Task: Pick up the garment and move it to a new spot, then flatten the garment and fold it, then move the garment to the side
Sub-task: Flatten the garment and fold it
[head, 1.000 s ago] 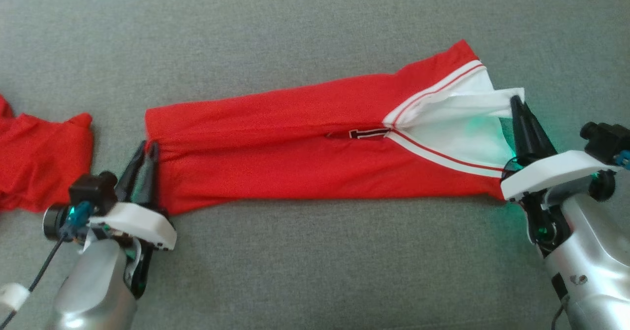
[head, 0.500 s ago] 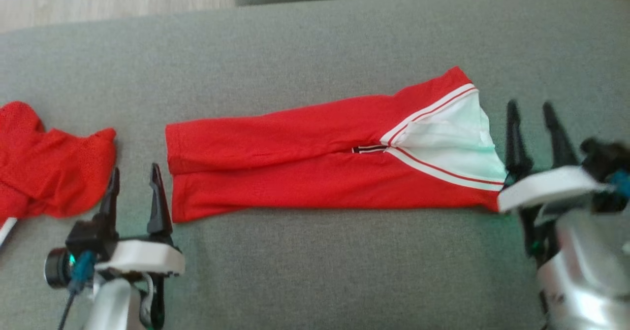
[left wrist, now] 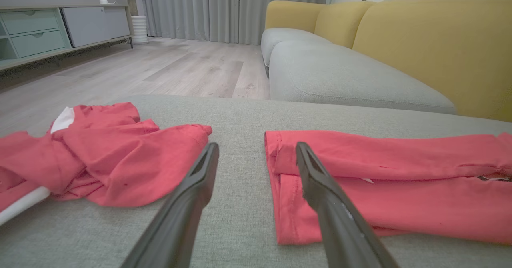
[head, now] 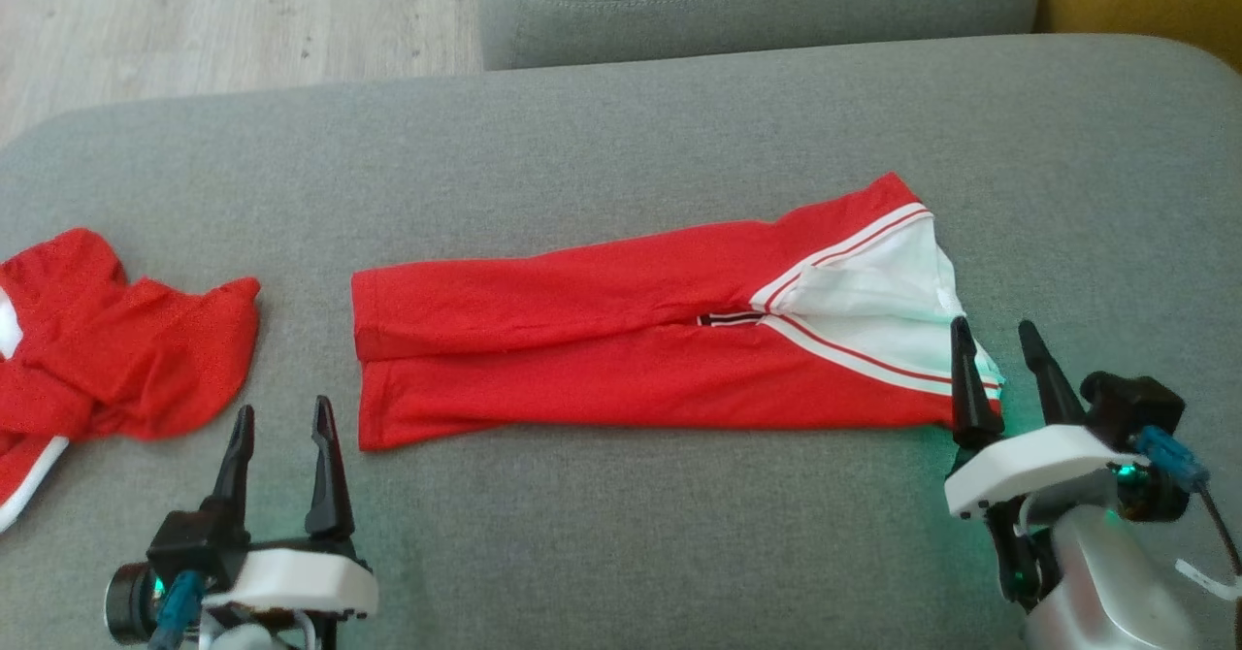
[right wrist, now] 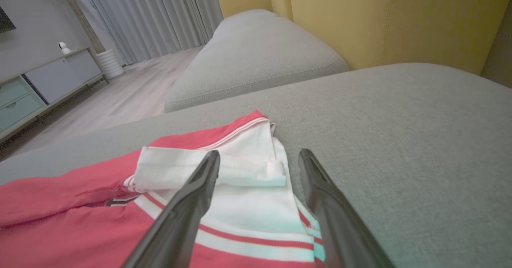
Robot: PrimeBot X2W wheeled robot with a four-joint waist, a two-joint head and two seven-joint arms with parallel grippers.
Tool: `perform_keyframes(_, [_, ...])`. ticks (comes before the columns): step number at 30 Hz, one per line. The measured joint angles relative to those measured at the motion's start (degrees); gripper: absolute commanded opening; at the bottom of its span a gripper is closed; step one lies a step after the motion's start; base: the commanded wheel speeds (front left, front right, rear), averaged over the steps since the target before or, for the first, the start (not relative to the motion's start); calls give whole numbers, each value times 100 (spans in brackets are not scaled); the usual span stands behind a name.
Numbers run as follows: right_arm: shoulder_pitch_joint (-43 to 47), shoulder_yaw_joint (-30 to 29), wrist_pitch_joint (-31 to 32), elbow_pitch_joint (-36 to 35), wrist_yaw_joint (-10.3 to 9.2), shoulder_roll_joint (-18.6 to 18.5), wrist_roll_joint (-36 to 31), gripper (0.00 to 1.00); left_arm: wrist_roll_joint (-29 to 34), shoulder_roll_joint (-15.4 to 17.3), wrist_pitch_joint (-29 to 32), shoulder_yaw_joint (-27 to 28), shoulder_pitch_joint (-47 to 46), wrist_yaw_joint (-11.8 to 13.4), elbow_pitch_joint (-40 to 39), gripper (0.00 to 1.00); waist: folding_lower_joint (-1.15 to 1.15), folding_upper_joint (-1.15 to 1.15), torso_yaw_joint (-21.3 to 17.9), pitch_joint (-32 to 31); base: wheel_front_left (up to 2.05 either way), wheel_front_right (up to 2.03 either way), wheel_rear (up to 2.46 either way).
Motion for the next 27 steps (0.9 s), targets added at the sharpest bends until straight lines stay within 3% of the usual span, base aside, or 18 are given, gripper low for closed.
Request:
perform_keyframes(8, [-678,40,84,833,0,-160,-185,100,-225,-7,0,-232,-39,-31,37,100,1,0,90,303,0,0,0])
perform_keyframes(12, [-1323,107,290,1284,0,-255,-189,100,-735,-18,1,-427,-174,-126,229,100,2,0,204,504,0,0,0])
perform_keyframes(18, [-1621,15,505,2090,0,-327,-259,100,-938,-20,0,-499,-281,-165,370,100,1,0,386,740,0,0,0])
perform_keyframes(27, [-2016,21,505,2473,0,-278,-36,100,-1154,-32,0,-611,-418,-233,493,100,0,0,506,971,0,0,0])
